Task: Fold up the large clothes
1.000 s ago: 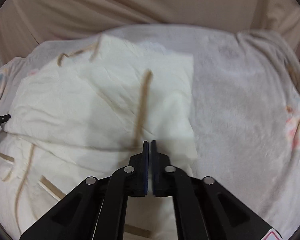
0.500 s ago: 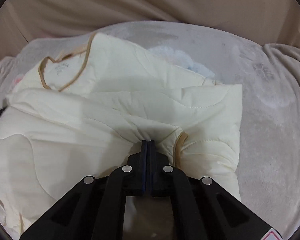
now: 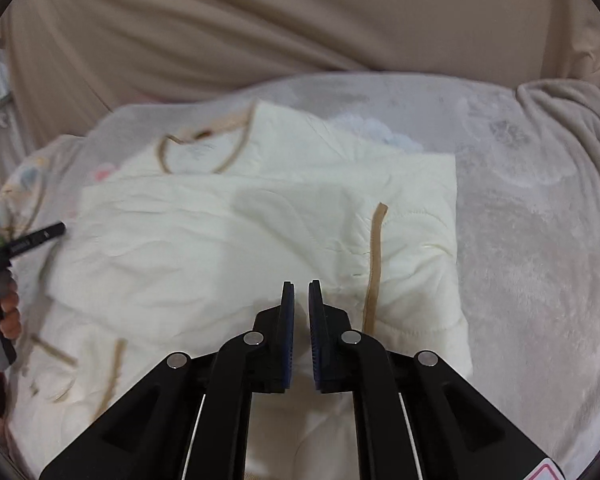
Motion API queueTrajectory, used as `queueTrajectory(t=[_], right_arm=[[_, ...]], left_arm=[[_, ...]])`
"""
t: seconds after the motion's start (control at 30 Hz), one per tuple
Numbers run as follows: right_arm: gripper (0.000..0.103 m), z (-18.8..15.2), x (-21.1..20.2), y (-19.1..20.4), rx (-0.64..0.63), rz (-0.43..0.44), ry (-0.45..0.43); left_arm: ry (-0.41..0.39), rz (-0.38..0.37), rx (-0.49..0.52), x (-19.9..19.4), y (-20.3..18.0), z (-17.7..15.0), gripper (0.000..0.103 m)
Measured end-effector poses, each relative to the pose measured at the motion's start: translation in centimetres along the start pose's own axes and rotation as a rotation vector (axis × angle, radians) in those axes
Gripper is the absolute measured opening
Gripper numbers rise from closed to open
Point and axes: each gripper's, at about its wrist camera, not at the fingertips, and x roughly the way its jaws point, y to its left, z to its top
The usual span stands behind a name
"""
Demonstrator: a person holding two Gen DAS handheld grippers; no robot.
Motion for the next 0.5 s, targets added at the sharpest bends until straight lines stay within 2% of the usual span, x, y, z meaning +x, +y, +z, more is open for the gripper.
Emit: queueTrajectory(t=[0.1,0.13,0.23,0.3,0.4,0.47,0.5], right_arm=[[0.007,-1.5,3.2,-1.0,0.001,-0.049,0.115],[0.003,-2.2,4.4,-1.6,0.026,-0.03,0.14],[0.002,-2.2,2.7,-1.7,0.076,-0.031,0.117],[0.01,-2.4,0.0,-1.3,0.077,-0.01,0.089],[0.02,-4.5,-5.5,-1.3,0.053,0.009,0.031],[0.038,-6.8,-9.0,-1.9,0.044,0.026,0.01],[0.042,-8.4,-10.8,-2.3,0.036,0.028,0.003]], left_arm=[[0.09,0.058,0.032,1.4,0.2,-2.2,0.07],[0.101,0.075,0.023,2.1,0.7,-2.7,0.07],[0.105,0.079,-0.038,2.2,2.3,-3.5,0.071],[0.115,0.042,-0.084,0.9,3.4,-3.8,0.071],[0.103,-0.006,-0.09,-2.4,4.3,-5.3,0.071],[0.093,-0.04,-0.087,-5.2,4.9,-7.0,0.077],[0.094,-0.061,-0.09,-6.7,5.2,-8.2,0.082]])
